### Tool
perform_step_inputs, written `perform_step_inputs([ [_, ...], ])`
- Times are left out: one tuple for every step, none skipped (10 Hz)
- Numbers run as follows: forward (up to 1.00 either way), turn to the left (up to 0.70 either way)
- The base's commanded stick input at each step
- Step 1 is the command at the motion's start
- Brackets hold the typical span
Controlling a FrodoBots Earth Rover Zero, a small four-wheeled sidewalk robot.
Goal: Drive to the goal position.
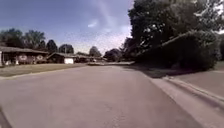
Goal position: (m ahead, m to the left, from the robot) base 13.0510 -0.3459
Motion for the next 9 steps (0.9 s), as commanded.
perform_step_inputs([
  [0.70, -0.16],
  [0.70, 0.02],
  [0.70, 0.03],
  [0.70, 0.03],
  [0.70, 0.03],
  [0.70, 0.03],
  [0.70, 0.03],
  [0.70, 0.03],
  [0.70, 0.03],
])
